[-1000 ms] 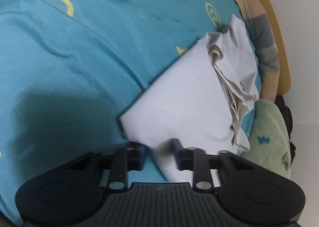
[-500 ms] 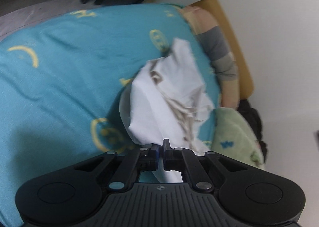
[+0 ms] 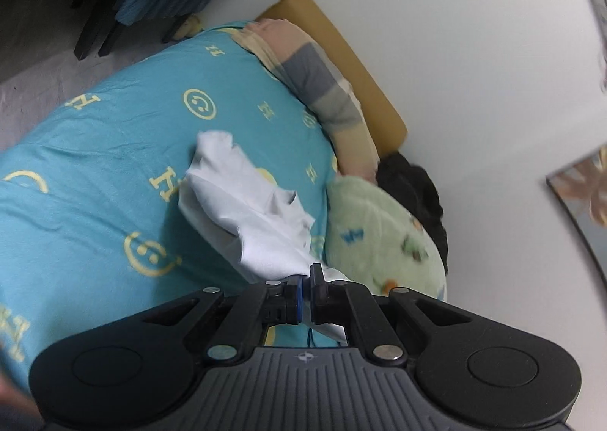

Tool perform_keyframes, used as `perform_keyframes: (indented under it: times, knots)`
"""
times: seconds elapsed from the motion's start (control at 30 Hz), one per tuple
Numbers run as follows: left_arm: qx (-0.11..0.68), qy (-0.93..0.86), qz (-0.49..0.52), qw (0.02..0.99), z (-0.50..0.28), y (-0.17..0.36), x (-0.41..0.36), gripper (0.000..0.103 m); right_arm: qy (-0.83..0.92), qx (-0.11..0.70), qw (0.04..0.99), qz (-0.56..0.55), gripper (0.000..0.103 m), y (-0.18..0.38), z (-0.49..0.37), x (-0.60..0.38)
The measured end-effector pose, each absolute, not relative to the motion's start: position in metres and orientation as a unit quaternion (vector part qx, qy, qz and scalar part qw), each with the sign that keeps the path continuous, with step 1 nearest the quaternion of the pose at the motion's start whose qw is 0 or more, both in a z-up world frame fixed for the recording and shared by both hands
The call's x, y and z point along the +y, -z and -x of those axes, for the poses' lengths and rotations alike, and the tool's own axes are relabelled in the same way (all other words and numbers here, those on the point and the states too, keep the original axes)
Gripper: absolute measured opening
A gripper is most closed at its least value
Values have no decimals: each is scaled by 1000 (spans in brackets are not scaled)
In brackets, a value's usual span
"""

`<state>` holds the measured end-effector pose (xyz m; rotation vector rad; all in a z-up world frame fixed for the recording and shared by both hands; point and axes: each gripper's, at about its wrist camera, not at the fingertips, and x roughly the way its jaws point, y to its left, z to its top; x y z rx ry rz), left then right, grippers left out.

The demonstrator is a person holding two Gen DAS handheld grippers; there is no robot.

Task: Fold clothes
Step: 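Grasp the folded edge with both grippers and fold it over again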

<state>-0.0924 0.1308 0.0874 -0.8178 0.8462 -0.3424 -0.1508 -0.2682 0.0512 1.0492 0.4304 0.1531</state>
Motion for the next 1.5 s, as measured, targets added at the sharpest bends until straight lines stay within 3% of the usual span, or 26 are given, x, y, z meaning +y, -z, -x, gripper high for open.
perform_keyframes:
  times: [0.23,0.37,0.6,0.83,1.07,1.3,1.33,1.37,1.4,1.43,1.47,1.5]
  knots:
    - [413,172,393,803,156,-68,129,3,-69,207,840,-497,10,-39,233,-269]
    - [427,164,406,791,140,-58,122,4,-54,213,843,-491,10,-34,238,-273]
    - [434,146,369,809,33,-66,91,5,-21,215,856,-470,10,-38,126,-283]
    - [435,126,317,833,-74,-7,66,5,19,267,856,-443,10,21,6,-290]
    - [438,116,286,844,-119,51,60,5,2,299,862,-409,10,79,-41,-293]
    - [432,119,239,862,-133,64,48,6,-22,327,875,-357,15,82,-63,-285]
    - [432,122,231,863,-132,65,46,11,-26,331,876,-350,19,81,-64,-284]
    - [431,130,223,864,-131,64,44,24,-35,333,877,-346,34,79,-63,-283]
    - [431,137,216,866,-129,63,41,47,-50,332,878,-341,63,76,-62,-280]
    - [428,144,209,868,-126,61,39,62,-65,328,881,-334,74,72,-59,-277]
    - [422,151,202,871,-122,59,36,82,-72,324,888,-318,81,67,-55,-272]
    - [414,156,194,875,-116,56,32,85,-78,321,895,-299,79,63,-52,-267]
